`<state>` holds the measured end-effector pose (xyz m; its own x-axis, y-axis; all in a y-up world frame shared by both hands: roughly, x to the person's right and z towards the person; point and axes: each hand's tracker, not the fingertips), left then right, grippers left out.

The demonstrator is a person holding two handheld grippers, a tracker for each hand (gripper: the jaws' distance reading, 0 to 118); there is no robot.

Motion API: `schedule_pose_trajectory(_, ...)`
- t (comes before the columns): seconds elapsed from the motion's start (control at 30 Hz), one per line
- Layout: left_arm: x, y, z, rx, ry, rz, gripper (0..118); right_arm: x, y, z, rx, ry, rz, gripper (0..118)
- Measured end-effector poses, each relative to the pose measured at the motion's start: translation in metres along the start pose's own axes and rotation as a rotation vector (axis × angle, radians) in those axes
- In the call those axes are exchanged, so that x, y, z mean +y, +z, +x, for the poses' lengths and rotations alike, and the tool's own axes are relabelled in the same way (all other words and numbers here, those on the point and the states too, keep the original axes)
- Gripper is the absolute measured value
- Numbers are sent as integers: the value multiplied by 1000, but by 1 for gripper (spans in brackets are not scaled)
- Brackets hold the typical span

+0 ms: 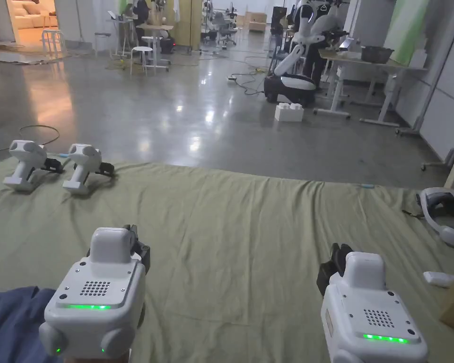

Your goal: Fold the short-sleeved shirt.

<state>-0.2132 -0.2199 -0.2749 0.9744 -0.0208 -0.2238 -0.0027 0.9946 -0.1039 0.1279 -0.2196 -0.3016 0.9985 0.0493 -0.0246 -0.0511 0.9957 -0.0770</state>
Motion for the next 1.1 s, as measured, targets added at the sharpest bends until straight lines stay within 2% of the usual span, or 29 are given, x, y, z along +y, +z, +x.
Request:
schedule_pose_trajectory(0.27,0,0,-4,0,48,1,9,-1,-1,2,-14,-22,-2,14)
schedule_pose_trajectory(0.43,-1,0,-5,0,31,6,9,-2,-1,3,-23,-19,-5,14)
schedule_pose_trajectory(0.57,-2,-2,-5,-8,-30,-12,9,-3,-3,2,-30,57,-17,14)
schedule_pose_trajectory(0.63,-2,-3,-7,-8,-34,-12,9,-2,-4,3,-27,51,-19,14)
schedule_pose_trajectory(0.73,-1,-4,-18,-17,84,-26,9,1,-3,13,-38,-106,-21,14)
schedule_pose_trajectory(0.83,-1,-5,-34,-32,319,-38,9,5,0,25,-45,-344,-18,14)
schedule_pose_trajectory(0.87,-2,-6,-40,-28,402,-42,9,5,0,28,-40,-410,-17,14)
schedule_pose_trajectory(0.9,-3,-5,-42,-20,451,-40,9,7,1,30,-45,-437,-14,14)
schedule_pose_trajectory(0.93,-1,-4,-43,-1,444,-40,9,8,1,30,-49,-414,-13,14)
schedule_pose_trajectory(0.97,1,-4,-41,17,380,-42,9,9,0,27,-52,-368,-11,14)
schedule_pose_trajectory(1.03,8,-3,-29,26,110,-45,9,11,-6,17,-23,-157,-27,14)
schedule_pose_trajectory(1.07,11,-4,-16,32,-81,-54,9,11,-10,11,8,-13,-37,14)
schedule_pose_trajectory(1.1,8,-5,-3,22,-263,-53,9,10,-12,3,14,166,-41,14)
